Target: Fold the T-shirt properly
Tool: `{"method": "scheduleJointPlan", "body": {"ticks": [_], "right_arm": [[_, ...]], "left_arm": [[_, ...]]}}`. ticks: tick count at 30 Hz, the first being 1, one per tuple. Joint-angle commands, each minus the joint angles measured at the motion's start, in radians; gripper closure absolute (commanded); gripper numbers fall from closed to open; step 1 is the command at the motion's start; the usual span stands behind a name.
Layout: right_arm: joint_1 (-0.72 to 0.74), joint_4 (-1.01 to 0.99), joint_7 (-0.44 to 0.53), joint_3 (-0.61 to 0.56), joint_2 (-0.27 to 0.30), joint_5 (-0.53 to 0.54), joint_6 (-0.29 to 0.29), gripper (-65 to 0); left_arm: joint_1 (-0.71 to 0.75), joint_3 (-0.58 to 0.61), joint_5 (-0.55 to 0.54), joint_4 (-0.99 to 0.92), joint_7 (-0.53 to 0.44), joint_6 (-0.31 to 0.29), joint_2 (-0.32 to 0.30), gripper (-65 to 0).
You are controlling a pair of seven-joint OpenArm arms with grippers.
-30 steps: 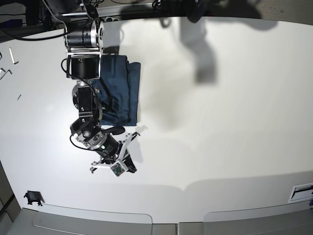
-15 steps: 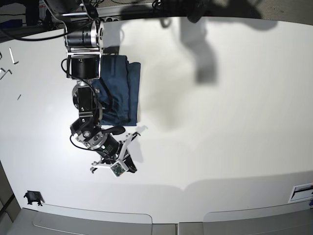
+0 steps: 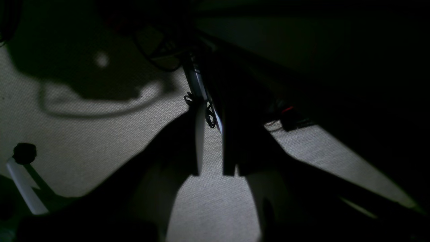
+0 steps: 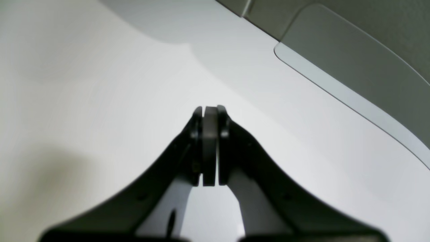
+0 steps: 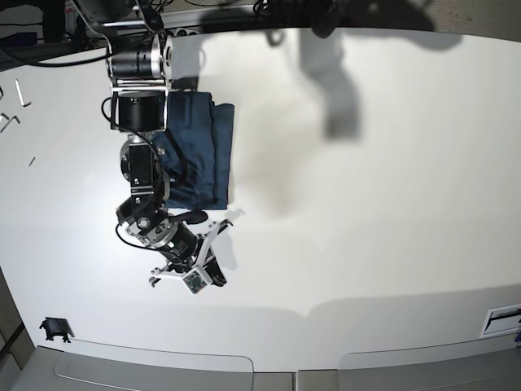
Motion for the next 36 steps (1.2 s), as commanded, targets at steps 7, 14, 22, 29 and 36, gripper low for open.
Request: {"method": "scheduleJointPlan", "body": {"ticks": [7, 14, 22, 29, 36], "right_arm": [[0.036, 0.018, 0.027, 0.003, 0.005, 0.018, -0.008, 0.0], [0.036, 0.018, 0.028, 0.003, 0.005, 0.018, -0.008, 0.0], [0.036, 0.018, 0.023, 0.003, 0.005, 0.018, -0.019, 0.0], [0.036, 0.018, -0.001, 0.003, 0.005, 0.018, -0.11, 0.0], [0.036, 0.018, -0.016, 0.003, 0.005, 0.018, -0.169, 0.0]], "left_arm": [[0.009, 0.002, 0.079, 0.005, -0.028, -0.015, 0.007, -8.1], [-0.002, 0.002, 0.186, 0.006, -0.073, -0.015, -0.003, -8.1], [-0.008, 0.002, 0.186, 0.006, -0.076, -0.015, -0.003, -8.1], [-0.008, 0.002, 0.186, 0.006, -0.076, -0.015, -0.003, -8.1], [-0.008, 0.002, 0.186, 0.006, -0.076, -0.014, -0.003, -8.1]]}}
